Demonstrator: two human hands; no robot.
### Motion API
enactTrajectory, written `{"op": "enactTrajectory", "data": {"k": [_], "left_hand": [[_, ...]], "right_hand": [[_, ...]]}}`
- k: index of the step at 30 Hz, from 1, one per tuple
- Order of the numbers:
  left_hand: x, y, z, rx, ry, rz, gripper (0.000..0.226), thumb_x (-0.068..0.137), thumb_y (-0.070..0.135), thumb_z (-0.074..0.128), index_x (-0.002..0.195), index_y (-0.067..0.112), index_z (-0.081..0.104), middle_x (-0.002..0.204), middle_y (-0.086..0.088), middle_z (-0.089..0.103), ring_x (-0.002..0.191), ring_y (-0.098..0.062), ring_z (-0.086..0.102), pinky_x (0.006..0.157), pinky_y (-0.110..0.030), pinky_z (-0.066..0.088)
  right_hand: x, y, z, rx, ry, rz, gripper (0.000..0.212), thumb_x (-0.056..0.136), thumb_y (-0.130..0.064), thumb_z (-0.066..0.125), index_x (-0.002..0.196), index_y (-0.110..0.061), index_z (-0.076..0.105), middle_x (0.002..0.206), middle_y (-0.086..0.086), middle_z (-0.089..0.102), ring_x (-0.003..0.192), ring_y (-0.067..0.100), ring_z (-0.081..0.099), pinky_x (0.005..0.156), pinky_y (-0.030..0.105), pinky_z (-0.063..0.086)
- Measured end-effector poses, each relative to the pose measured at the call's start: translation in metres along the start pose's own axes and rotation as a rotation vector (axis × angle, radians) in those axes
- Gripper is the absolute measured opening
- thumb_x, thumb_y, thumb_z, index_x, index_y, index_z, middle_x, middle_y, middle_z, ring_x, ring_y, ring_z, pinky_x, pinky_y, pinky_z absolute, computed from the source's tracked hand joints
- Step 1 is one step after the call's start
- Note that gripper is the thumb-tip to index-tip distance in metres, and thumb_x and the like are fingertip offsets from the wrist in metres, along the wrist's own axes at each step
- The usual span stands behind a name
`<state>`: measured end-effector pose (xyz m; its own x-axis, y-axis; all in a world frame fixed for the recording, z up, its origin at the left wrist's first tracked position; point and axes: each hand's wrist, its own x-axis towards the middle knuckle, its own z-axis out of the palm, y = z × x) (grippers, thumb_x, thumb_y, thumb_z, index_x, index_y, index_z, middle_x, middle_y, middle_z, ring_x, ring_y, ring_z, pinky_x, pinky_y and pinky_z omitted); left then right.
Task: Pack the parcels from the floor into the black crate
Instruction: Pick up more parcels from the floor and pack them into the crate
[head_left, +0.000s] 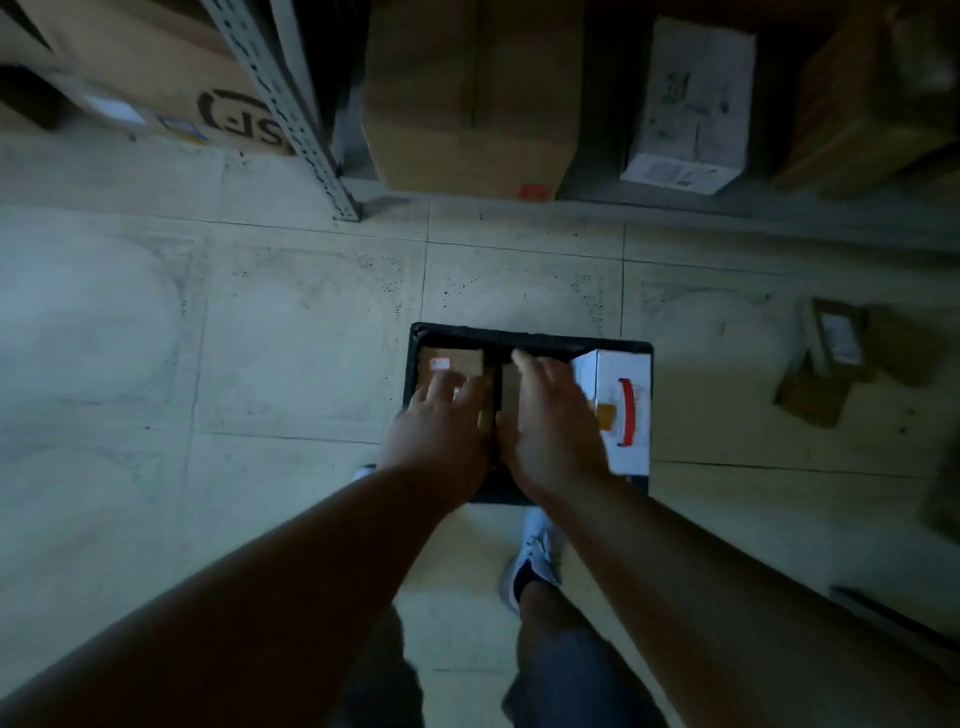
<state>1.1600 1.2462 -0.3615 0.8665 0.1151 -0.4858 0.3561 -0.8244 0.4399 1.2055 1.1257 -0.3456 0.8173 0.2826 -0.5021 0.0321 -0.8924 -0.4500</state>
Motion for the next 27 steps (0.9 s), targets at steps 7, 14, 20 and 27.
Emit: {"op": "enactTrajectory", "data": {"k": [7, 14, 20, 27], "left_hand": [[-0.117, 0.111, -0.148, -0.218, 0.381, 0.254, 0.054, 0.086, 0.018, 0.062, 0.137, 0.023, 0.046, 0.137, -0.004, 0.049, 0.117, -0.023, 0.057, 0.094, -0.043, 0.053], [-0.188, 0.156, -0.209, -0.299, 0.368, 0.579, 0.053, 0.086, 0.02, 0.063, 0.134, 0.034, 0.043, 0.13, 0.009, 0.049, 0.103, 0.001, 0.054, 0.074, -0.004, 0.047], [-0.207, 0.182, -0.233, -0.362, 0.291, 0.777, 0.057, 0.086, 0.013, 0.068, 0.131, 0.038, 0.043, 0.124, 0.013, 0.052, 0.111, 0.01, 0.054, 0.082, 0.001, 0.039], [-0.224, 0.265, -0.203, -0.342, 0.196, 0.986, 0.056, 0.084, 0.026, 0.062, 0.135, 0.034, 0.041, 0.126, 0.018, 0.043, 0.118, 0.003, 0.051, 0.089, -0.01, 0.044]], "right_hand": [[-0.144, -0.052, -0.164, 0.222, 0.459, -0.266, 0.063, 0.086, -0.022, 0.068, 0.142, -0.016, 0.04, 0.141, 0.008, 0.044, 0.127, 0.021, 0.048, 0.1, 0.041, 0.049], [-0.244, -0.073, -0.24, 0.179, 0.76, -0.256, 0.07, 0.084, -0.035, 0.066, 0.147, -0.03, 0.037, 0.147, 0.006, 0.038, 0.129, 0.016, 0.044, 0.092, 0.013, 0.041], [-0.322, -0.062, -0.236, 0.291, 0.874, -0.09, 0.096, 0.078, -0.055, 0.068, 0.145, -0.064, 0.001, 0.163, -0.013, 0.007, 0.139, 0.014, 0.038, 0.09, 0.024, 0.043], [-0.379, -0.005, -0.257, 0.407, 1.03, 0.066, 0.105, 0.07, -0.055, 0.074, 0.143, -0.066, -0.001, 0.162, -0.01, 0.015, 0.128, 0.001, 0.048, 0.083, 0.01, 0.037]]}}
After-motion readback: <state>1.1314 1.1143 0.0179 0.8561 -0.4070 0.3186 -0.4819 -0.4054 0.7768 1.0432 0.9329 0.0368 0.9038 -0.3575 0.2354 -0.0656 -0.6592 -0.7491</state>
